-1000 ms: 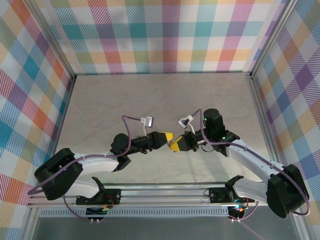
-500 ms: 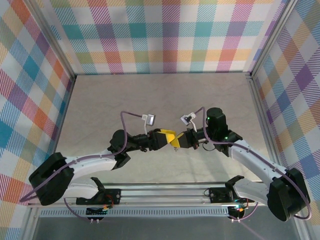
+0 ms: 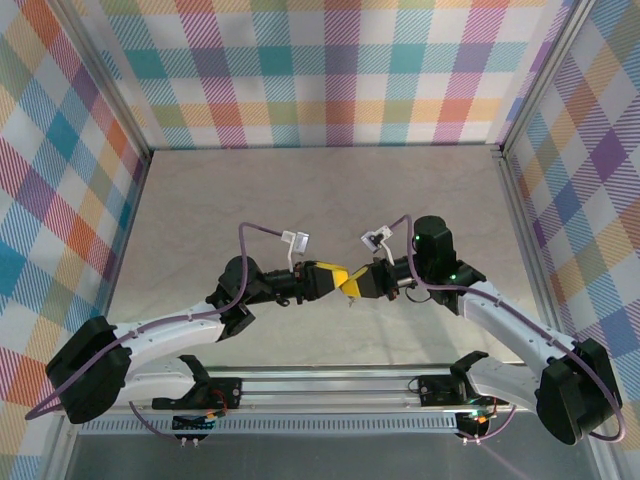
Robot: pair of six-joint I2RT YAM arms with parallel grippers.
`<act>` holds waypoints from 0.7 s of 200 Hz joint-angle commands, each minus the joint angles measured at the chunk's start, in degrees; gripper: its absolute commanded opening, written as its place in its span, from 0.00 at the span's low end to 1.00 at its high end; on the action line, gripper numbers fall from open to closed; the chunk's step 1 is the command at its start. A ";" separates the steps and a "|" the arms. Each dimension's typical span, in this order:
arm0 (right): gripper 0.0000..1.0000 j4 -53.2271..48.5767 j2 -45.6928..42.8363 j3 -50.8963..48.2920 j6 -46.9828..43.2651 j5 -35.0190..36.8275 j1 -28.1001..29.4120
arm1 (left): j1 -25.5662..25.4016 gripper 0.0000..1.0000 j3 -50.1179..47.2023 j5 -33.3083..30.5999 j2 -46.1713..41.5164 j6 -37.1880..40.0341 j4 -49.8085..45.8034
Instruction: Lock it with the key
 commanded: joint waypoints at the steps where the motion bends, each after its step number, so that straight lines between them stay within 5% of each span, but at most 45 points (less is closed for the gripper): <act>1: 0.00 6.47 0.37 1.83 0.87 9.57 -2.71 | -2.11 0.18 -0.43 13.88 -0.37 -0.38 -1.45; 34: 0.00 5.36 0.16 2.28 1.01 10.14 -2.71 | -2.09 0.22 -0.87 14.73 0.86 -1.63 0.84; 55: 0.00 4.99 0.71 2.81 1.13 9.76 -2.71 | -2.09 0.00 -1.21 14.86 1.11 -1.93 1.27; 104: 0.00 2.75 0.54 2.89 0.32 10.12 -2.71 | -2.05 0.00 -1.56 10.90 -1.70 1.99 -4.17; 118: 0.17 1.08 0.15 2.83 -0.21 10.90 -2.71 | -1.61 0.00 -1.55 8.56 -3.34 3.62 -7.09; 140: 0.27 -0.02 -1.22 2.09 -1.11 11.49 -2.71 | 0.05 0.00 -1.57 6.12 -5.05 4.69 -10.00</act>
